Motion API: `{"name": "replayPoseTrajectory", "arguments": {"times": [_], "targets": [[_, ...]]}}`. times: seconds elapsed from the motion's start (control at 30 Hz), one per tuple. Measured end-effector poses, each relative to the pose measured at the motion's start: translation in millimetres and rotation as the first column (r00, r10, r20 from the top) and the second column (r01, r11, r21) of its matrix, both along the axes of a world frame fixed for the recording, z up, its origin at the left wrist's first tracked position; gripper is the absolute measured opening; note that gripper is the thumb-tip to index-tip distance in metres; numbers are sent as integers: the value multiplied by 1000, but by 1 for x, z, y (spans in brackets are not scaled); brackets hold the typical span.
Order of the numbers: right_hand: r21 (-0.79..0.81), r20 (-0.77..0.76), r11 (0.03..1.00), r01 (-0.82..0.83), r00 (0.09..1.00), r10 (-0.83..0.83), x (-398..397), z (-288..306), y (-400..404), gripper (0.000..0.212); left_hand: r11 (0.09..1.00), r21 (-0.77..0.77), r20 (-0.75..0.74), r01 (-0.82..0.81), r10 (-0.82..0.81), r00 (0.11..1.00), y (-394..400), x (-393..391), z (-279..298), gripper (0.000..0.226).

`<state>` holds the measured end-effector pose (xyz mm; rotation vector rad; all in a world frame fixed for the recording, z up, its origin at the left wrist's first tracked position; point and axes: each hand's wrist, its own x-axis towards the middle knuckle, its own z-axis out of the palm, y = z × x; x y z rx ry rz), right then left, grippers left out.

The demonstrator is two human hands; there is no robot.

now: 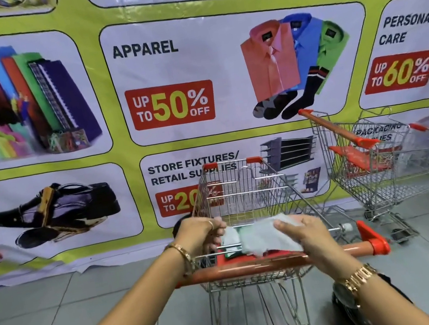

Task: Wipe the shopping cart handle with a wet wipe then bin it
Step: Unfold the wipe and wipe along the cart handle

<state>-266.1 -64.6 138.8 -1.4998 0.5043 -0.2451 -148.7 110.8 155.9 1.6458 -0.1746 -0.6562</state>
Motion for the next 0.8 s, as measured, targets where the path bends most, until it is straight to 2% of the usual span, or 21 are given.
{"name": "replayPoseTrajectory", "arguments": {"times": [0.1,0.2,0.33,0.4,0.47,0.53,0.63,0.7,0.8], "targets": [[-38,-58,997,-65,996,62,-4,6,-19,19,999,-49,-70,-17,13,997,-13,-19,-21,15],[-79,-146,973,-216,968,203,-1,20,-32,19,997,-36,31,67,-66,997,-27,-33,-29,16],[-106,-182,910,-402,907,379,1,49,-36,10,975,62,204,214,-222,953,-43,-44,-24,66],[-114,-177,862,-493,864,471,0,64,-37,9,963,104,256,249,-268,929,-46,-46,-24,75],[-117,-184,817,-564,821,540,-2,76,-37,7,943,124,260,308,-331,907,-46,-45,-24,64],[-141,-188,784,-605,794,578,-5,83,-37,9,923,129,247,362,-383,890,-41,-47,-24,29],[-215,-155,767,-604,797,584,-10,82,-44,26,943,101,227,317,-332,916,-36,-46,-30,43],[-195,-116,803,-562,827,550,-12,77,-51,36,958,109,234,264,-283,930,-30,-46,-32,31],[-138,-75,895,-425,905,418,-13,61,-63,17,974,139,237,179,-208,949,-20,-41,-33,25]]}}
